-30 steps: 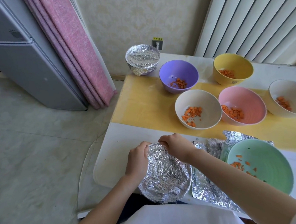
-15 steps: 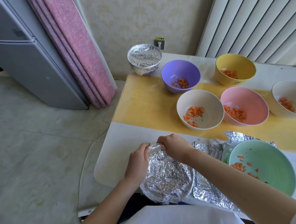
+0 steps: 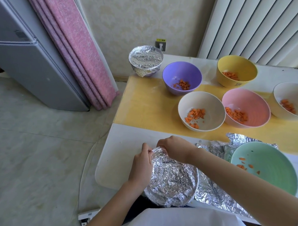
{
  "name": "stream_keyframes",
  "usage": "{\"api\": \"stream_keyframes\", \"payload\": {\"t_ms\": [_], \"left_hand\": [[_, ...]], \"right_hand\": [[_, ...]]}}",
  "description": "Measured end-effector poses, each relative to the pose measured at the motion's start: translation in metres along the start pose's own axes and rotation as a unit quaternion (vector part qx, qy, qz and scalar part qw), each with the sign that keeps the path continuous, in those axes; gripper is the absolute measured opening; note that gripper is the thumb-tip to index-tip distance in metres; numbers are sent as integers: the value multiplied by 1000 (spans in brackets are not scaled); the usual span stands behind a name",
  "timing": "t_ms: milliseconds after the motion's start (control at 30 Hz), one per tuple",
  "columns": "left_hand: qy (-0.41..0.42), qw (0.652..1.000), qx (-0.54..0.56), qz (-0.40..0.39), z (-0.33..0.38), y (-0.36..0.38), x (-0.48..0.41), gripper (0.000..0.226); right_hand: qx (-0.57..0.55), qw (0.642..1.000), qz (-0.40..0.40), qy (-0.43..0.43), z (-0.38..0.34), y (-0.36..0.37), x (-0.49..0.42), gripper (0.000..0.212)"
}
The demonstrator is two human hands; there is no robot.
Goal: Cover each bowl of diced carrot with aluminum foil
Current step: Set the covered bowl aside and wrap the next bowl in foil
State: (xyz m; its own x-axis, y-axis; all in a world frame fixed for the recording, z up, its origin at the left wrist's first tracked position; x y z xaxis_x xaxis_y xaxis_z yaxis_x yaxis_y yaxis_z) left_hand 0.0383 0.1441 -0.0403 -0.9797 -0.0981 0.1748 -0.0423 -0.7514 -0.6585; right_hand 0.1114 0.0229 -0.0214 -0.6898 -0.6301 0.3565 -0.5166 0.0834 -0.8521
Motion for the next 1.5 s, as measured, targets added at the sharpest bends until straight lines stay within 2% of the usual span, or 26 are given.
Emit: {"api": "stream_keyframes", "payload": {"t_ms": [100, 267, 500, 667, 800, 967, 1133, 1333, 1500], "left_hand": [[0, 1000, 2, 6, 3, 0, -2, 10], [17, 1000, -2, 14, 4, 1, -2, 9], [47, 999, -17, 19, 7, 0, 0, 9], [56, 998, -23, 13, 9, 0, 1, 8], [59, 998, -31, 16, 7, -2, 0, 8], [47, 998, -24, 20, 3, -2, 0, 12], [28, 1000, -3, -1, 4, 0, -4, 7], [3, 997, 67, -29, 9, 6, -6, 29], [22, 998, 46, -27, 15, 5, -7, 28]], "right_hand": [[-11, 1000, -13, -7, 0, 0, 2, 27], [12, 1000, -9, 20, 2, 3, 6, 30], [-21, 999, -28, -9, 3, 1, 3, 26], [-23, 1000, -15, -16, 5, 1, 4, 27], [-86, 996, 2, -22, 9, -2, 11, 30], [-116, 992, 35, 32, 23, 5, 21, 32], [-110, 992, 57, 26, 27, 9, 23, 33], [-101, 993, 61, 22, 30, 8, 25, 33], [-89, 994, 62, 2, 23, -4, 27, 31]]}}
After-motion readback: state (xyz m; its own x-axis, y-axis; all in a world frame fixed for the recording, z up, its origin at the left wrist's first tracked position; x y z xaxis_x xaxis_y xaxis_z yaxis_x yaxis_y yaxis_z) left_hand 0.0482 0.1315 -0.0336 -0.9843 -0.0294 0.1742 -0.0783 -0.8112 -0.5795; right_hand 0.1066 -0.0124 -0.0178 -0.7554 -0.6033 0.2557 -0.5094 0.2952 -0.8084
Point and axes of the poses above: each hand's wrist, its own x-axis away from the middle knuckle, its own y-axis out of the palm, z = x × y, the point moved 3 cm from there along -x, towards the middle knuckle, and after that the axes turned 3 degrees about x, right-handed, at the moved point
